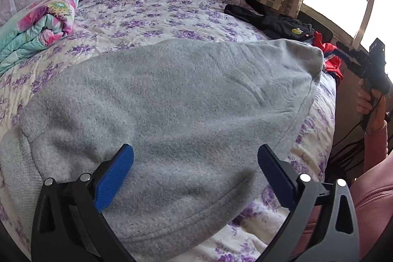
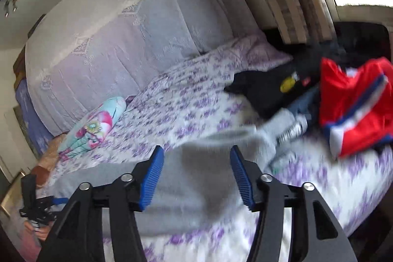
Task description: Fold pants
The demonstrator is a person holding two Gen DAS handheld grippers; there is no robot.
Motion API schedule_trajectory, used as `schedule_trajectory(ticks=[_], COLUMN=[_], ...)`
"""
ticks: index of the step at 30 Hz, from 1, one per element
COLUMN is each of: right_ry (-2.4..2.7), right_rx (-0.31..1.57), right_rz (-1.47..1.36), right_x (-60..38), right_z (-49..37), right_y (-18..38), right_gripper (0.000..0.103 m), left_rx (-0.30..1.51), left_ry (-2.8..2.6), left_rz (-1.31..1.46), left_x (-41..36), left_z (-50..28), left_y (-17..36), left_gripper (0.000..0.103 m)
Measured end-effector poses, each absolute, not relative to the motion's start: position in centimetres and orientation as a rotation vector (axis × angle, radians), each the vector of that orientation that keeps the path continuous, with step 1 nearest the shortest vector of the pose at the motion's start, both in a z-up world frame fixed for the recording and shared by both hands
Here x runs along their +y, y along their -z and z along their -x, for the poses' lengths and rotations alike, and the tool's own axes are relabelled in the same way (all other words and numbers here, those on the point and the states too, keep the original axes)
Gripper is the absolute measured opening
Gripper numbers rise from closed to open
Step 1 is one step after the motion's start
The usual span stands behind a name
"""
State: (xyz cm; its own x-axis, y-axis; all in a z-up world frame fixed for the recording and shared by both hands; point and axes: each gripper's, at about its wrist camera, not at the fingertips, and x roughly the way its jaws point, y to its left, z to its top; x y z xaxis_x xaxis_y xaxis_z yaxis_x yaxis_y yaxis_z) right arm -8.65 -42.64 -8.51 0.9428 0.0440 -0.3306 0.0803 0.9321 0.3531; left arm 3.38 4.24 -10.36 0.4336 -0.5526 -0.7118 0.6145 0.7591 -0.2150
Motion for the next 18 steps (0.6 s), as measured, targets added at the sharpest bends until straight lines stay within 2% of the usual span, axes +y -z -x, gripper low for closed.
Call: schedule_trajectory(ticks=[2, 3, 4, 5, 6, 8, 10, 12, 13, 14, 15, 17, 18], right_ry=[0.008, 0.043, 0.11, 0.08, 0.069, 0.099, 0.099, 0.02, 0.013, 0.031, 0.082, 0.196, 0.217], right_rx=[0.39, 0.478, 0.608, 0.593, 0.544, 0.572, 0.542, 0.478, 0.45, 0.441, 0.473, 0.655, 0.668], right_rz=[-0.37, -0.395, -0.465, -0.551, -0.579, -0.584, -0.59, -0.529, -0.477, -0.43, -0.395, -0.395, -0.415], right_x=[-44.1, -45.2, -47.3, -48.5, -49.1, -49.0, -48.4, -47.3, -46.6, -46.3, -46.3, -47.2, -47.5], right_z=[6.2, 4.2, 2.3, 1.9, 2.5, 3.0, 3.9, 4.4, 4.1, 3.7, 2.8, -0.2, -0.7], right_y=[10.3, 11.9, 15.2, 17.1, 17.1, 16.1, 14.2, 12.1, 11.3, 11.2, 11.6, 14.4, 14.9], right_gripper=[0.066, 0.066, 0.056, 0.053, 0.052, 0.052, 0.062, 0.065, 0.072, 0.076, 0.078, 0.079, 0.079], left_rx=[0.837, 0.834, 0.834, 0.835, 0.836, 0.837, 0.833, 0.834, 0.838, 0.839, 0.834, 0.821, 0.818], left_ry=[0.713, 0.709, 0.711, 0.717, 0.718, 0.719, 0.721, 0.726, 0.728, 0.728, 0.724, 0.693, 0.678], left_rz=[-0.108, -0.117, -0.117, -0.113, -0.111, -0.106, -0.106, -0.098, -0.09, -0.084, -0.08, -0.088, -0.09], left_x=[4.0, 3.9, 3.9, 4.0, 4.0, 4.1, 4.1, 4.2, 4.3, 4.4, 4.7, 5.4, 5.9], left_z=[-3.0, -2.9, -2.9, -3.0, -3.1, -3.1, -3.0, -3.2, -3.2, -3.2, -3.0, -2.7, -2.5], left_y=[10.5, 10.5, 10.5, 10.5, 10.5, 10.6, 10.6, 10.5, 10.5, 10.3, 10.1, 9.8, 9.7], left_gripper=[0.099, 0.099, 0.099, 0.099, 0.099, 0.099, 0.099, 0.099, 0.099, 0.099, 0.099, 0.099, 0.099])
